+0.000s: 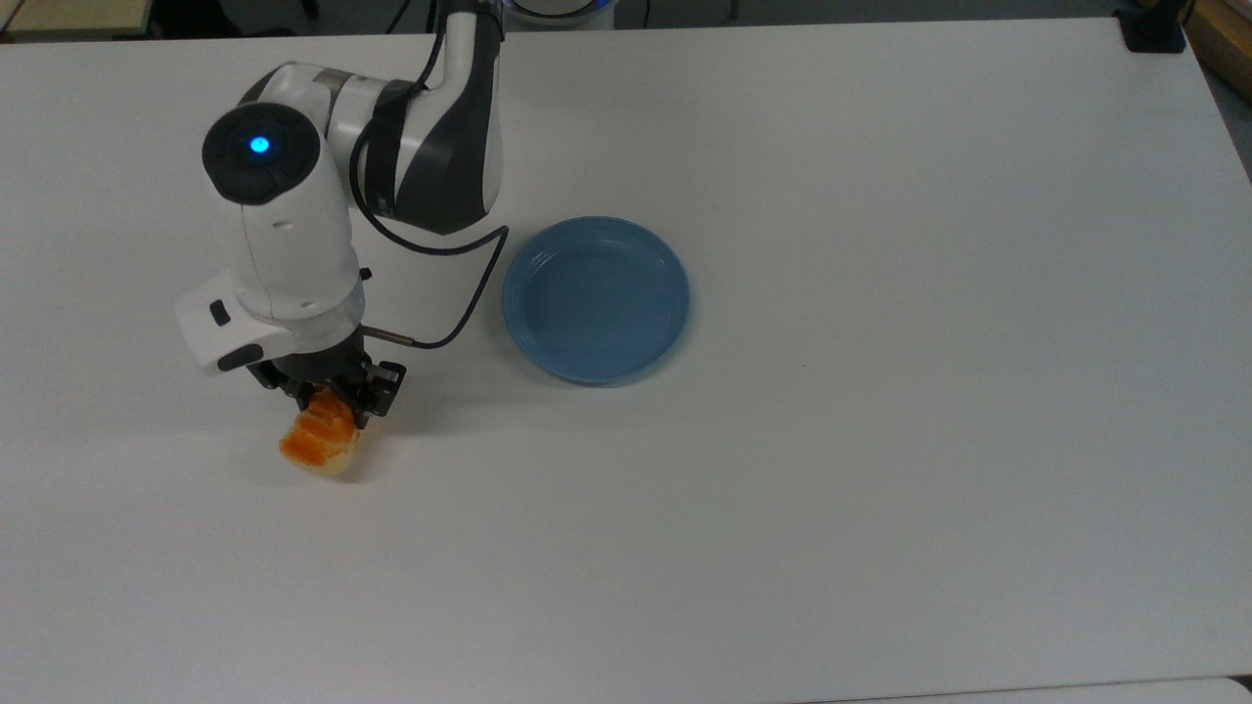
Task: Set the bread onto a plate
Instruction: 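Lift the bread roll and carry it over the blue plate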
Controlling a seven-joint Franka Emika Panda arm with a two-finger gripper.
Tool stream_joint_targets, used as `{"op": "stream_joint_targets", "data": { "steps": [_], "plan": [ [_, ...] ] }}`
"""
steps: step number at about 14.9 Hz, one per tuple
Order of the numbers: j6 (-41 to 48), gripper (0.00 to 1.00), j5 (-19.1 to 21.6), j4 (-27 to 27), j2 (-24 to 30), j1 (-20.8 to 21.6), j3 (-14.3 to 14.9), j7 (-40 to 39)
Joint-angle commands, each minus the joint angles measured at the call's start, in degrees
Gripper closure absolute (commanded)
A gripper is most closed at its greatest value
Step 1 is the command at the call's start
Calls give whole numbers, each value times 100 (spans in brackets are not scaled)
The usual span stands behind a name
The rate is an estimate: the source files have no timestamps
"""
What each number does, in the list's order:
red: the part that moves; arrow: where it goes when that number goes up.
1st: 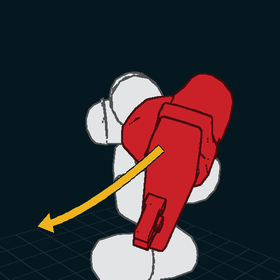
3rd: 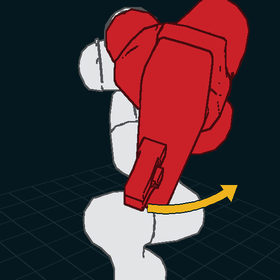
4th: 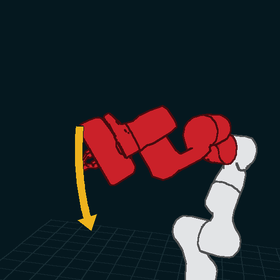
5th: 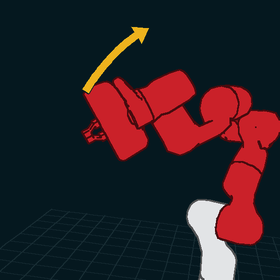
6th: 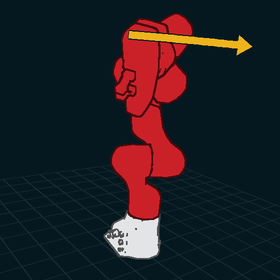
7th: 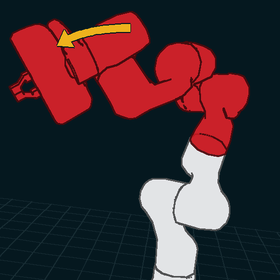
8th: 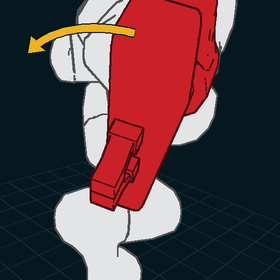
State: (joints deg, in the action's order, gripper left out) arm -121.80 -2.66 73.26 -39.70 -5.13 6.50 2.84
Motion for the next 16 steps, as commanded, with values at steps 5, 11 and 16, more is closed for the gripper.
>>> {"op": "stream_joint_targets", "data": {
  "steps": [5, 11, 16],
  "plan": [
    [464, 48, -68, 1382, 1613, 354, -211, 58],
    [1168, 48, -42, 1970, 2123, 855, -395, 129],
    [1001, 46, -24, 2508, 2388, 1225, -395, 146]
  ]
}}
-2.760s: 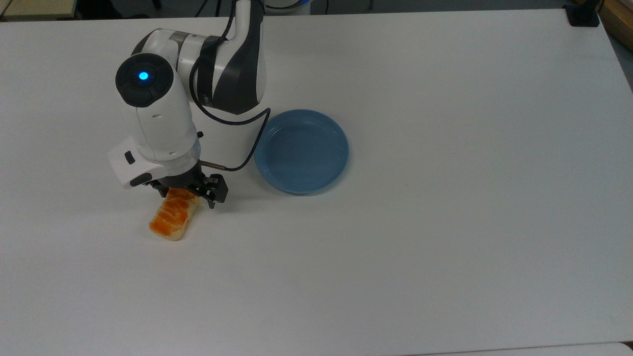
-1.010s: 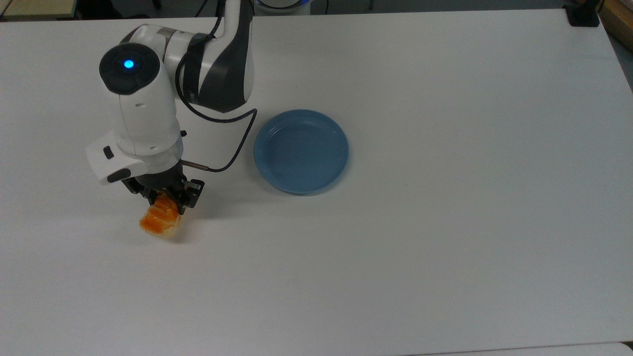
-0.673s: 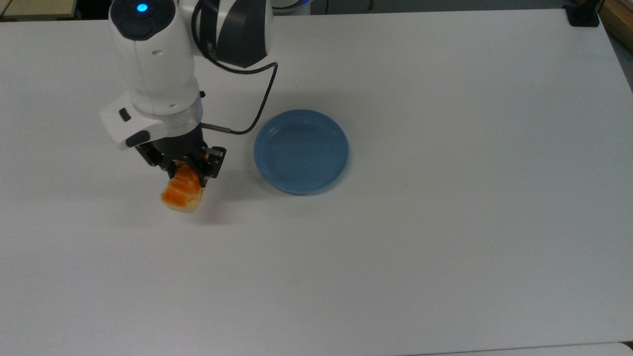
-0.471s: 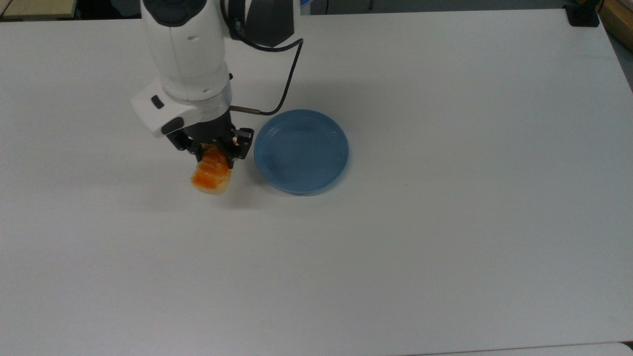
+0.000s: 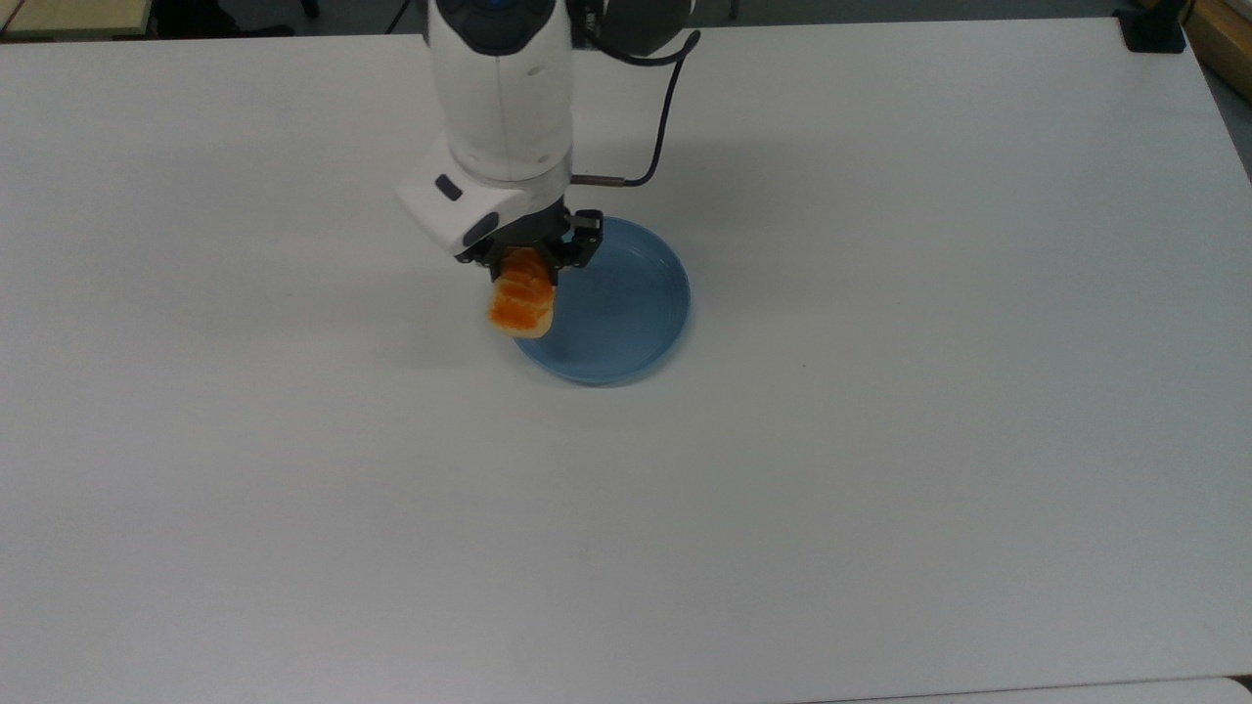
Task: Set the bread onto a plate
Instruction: 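Lower the bread roll onto the plate and open the gripper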
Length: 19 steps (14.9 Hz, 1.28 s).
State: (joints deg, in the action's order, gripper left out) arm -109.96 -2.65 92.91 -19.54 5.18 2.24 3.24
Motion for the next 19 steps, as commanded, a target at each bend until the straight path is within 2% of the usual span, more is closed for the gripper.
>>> {"op": "stream_joint_targets", "data": {
  "steps": [1, 4, 8, 11, 13, 14, 17, 19],
  "plan": [
    [-236, 46, -25, 605, 380, 247, 31, 141],
    [-402, 44, -60, 790, 363, 352, 31, 378],
    [-535, 35, -121, 913, 284, 528, -48, 782],
    [-640, 29, -375, 913, 91, 590, -145, 1072],
    [-658, 7, -481, 913, 29, 581, -154, 1213],
    [-658, 0, -482, 913, 38, 581, -154, 1214],
    [-571, 0, -482, 905, 108, 581, -154, 1205],
    [-361, 0, -482, 870, 353, 502, -154, 1222]
  ]
}}
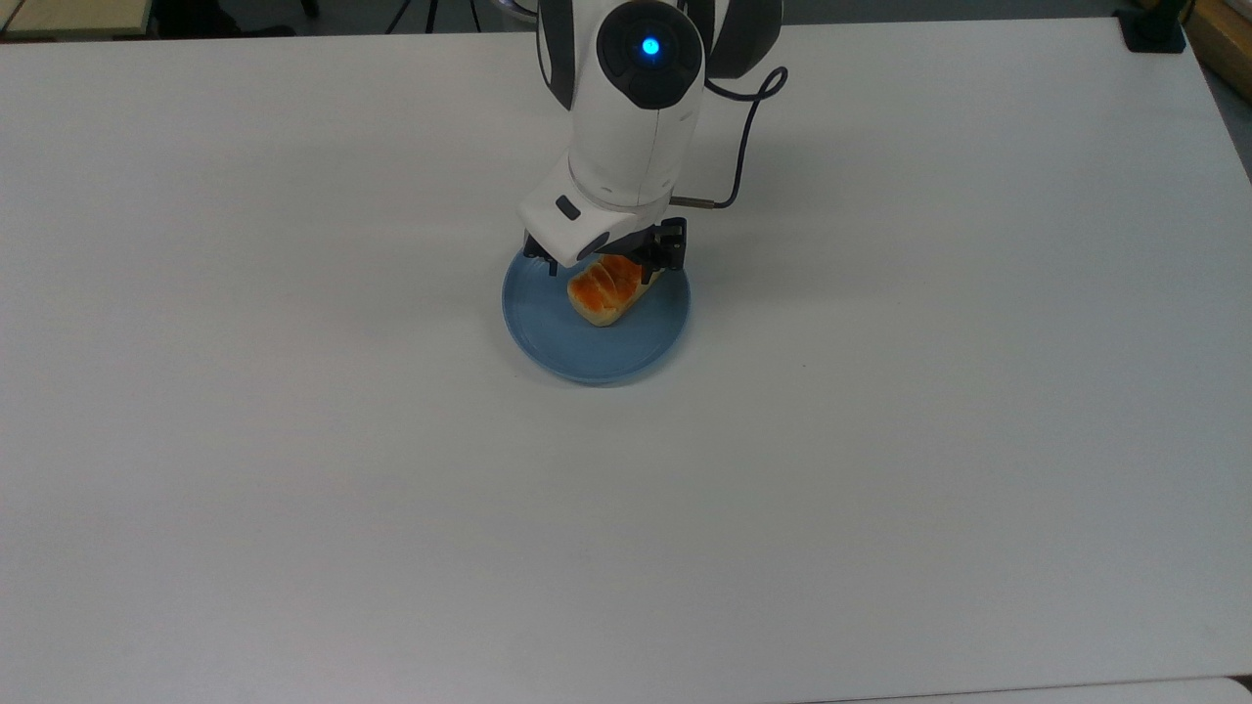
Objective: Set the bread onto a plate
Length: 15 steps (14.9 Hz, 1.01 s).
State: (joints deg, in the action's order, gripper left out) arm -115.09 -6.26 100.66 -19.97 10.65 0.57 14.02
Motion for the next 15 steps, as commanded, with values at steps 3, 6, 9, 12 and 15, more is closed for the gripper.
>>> {"op": "stream_joint_targets", "data": {
  "steps": [3, 6, 9, 12, 15],
  "plan": [
    [496, 0, -104, 59, 871, -369, -162, 153],
    [759, 0, -104, 59, 1415, -1150, -715, 101],
    [1049, 0, -95, -81, 1812, -1407, -743, 65],
    [1585, 0, -25, -371, 1900, -1583, -725, -424],
    [1683, 0, 299, -407, 2014, -1697, -603, -830]
  ]
}}
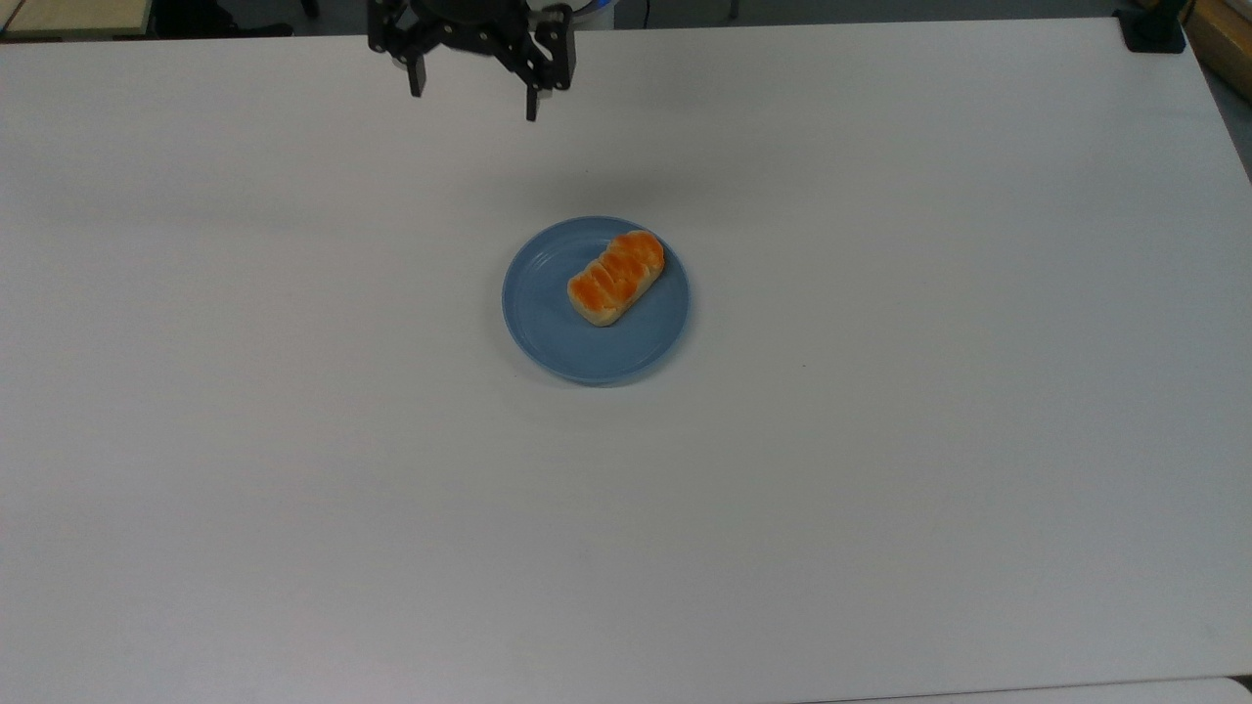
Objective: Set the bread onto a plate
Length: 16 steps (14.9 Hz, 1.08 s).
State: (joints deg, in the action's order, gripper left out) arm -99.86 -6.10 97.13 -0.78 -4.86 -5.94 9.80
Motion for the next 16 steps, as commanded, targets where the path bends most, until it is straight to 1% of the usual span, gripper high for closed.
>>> {"op": "stream_joint_targets", "data": {
  "steps": [1, 2, 5, 7, 8, 10, 11, 13, 16],
  "plan": [
    [168, 0, 407, -132, 105, -155, 153, -487],
    [177, 0, 426, -211, 96, -155, 198, -592],
    [230, 0, 435, -220, 78, -138, 286, -979],
    [283, 0, 443, -299, 43, -103, 356, -1007],
    [265, 0, 443, -299, 26, -42, 487, -1007],
    [256, 0, 443, -299, 17, 221, 795, -1033],
    [256, 0, 452, -299, 17, 249, 857, -1111],
    [265, 0, 461, -299, 17, 223, 884, -1261],
    [283, 0, 540, -308, 17, 223, 884, -1253]
  ]
}}
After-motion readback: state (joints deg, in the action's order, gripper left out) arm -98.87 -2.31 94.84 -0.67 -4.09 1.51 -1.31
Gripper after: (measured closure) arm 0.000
